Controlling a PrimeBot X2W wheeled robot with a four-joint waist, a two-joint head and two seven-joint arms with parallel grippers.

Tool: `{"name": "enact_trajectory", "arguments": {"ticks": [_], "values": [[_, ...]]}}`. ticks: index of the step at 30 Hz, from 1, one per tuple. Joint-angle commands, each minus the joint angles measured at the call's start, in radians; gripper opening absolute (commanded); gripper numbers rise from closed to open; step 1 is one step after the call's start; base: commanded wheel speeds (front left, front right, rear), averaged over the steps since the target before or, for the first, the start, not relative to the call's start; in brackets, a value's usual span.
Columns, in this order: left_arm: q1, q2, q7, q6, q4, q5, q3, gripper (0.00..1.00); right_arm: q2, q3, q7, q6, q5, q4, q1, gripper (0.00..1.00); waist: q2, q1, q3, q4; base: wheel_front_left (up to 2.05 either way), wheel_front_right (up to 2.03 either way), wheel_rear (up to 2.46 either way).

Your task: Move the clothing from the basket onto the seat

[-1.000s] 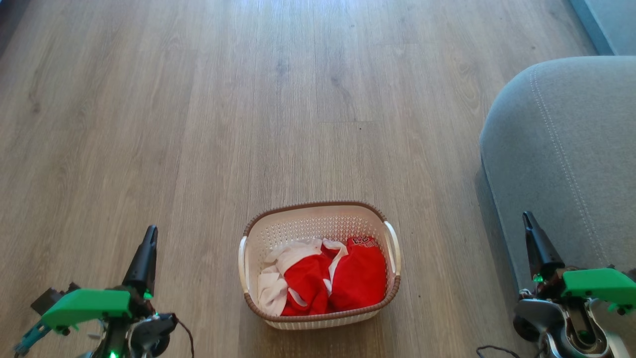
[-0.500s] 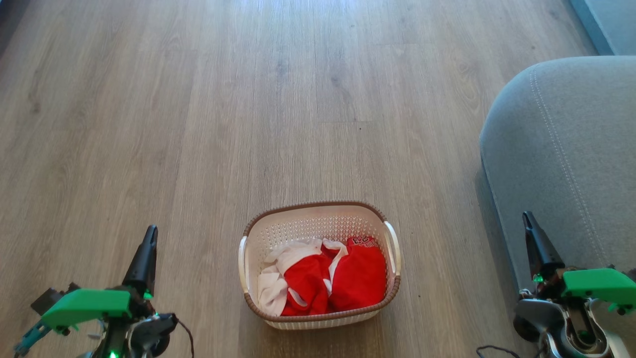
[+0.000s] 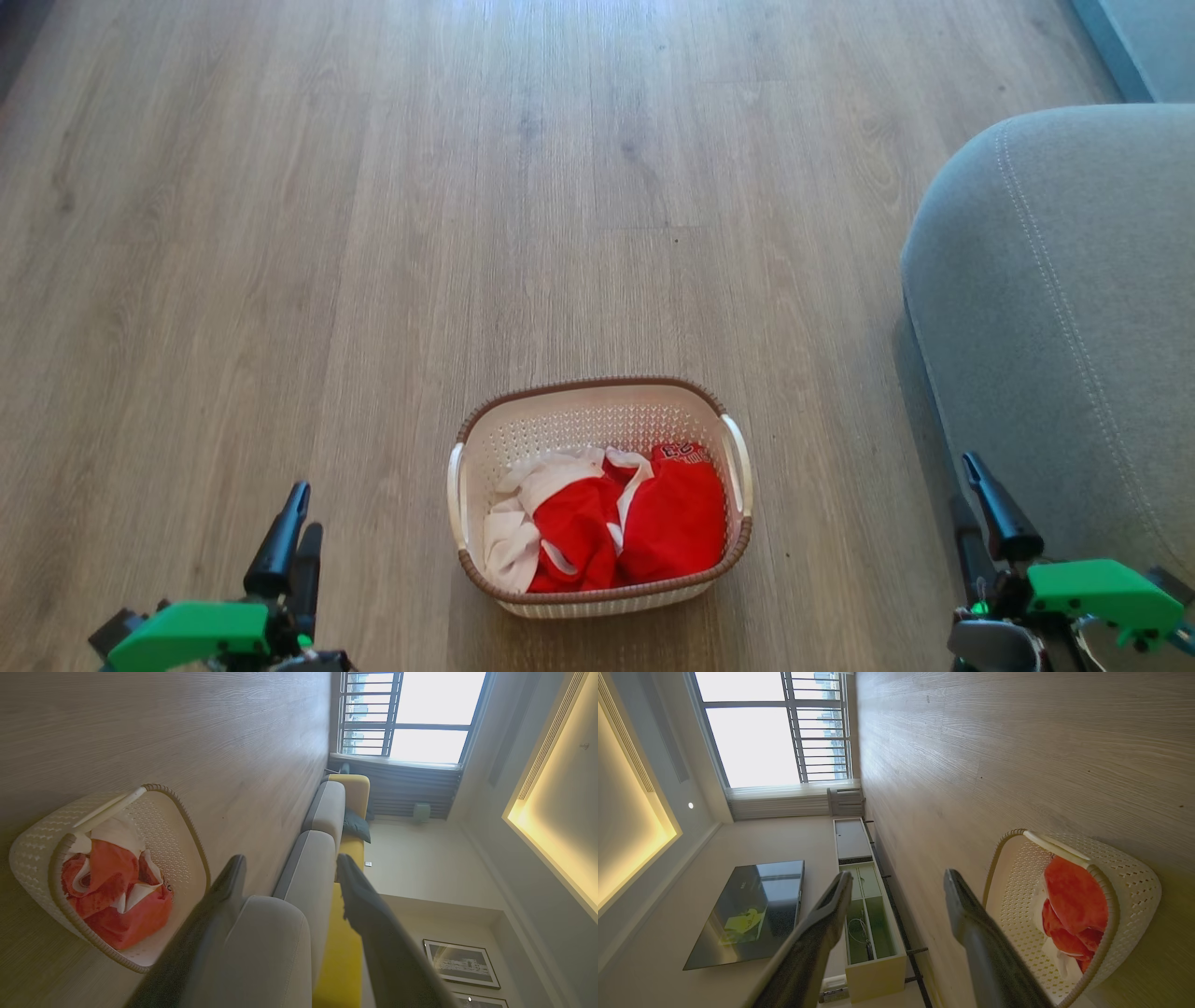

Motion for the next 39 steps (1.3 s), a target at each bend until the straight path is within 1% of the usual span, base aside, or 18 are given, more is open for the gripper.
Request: {"name": "enact_trajectory", "arguments": {"ticks": [1,15,26,39], "values": [[-0.058,0.009,-0.008,-0.001,-0.025,0.011,0.002,1.00,-0.010,0.009,-0.011,0.000,-0.014,-0.030,-0.057,1.00,0.0000,0.0000,0.000,0.000,0.00,0.00,0.00],[-0.111,0.036,-0.054,-0.001,-0.002,0.087,-0.031,1.00,-0.036,0.073,-0.061,0.000,-0.079,-0.001,-0.120,1.00,0.0000,0.0000,0.003,-0.002,0.00,0.00,0.00],[-0.159,0.042,-0.090,-0.001,0.011,0.244,-0.030,1.00,-0.049,0.101,-0.097,0.000,-0.212,0.036,-0.185,1.00,0.0000,0.0000,0.007,-0.005,0.00,0.00,0.00],[-0.217,0.063,-0.128,-0.001,0.037,0.453,-0.062,1.00,-0.059,0.141,-0.135,0.000,-0.412,0.085,-0.257,1.00,0.0000,0.0000,0.014,-0.009,0.00,0.00,0.00]]}}
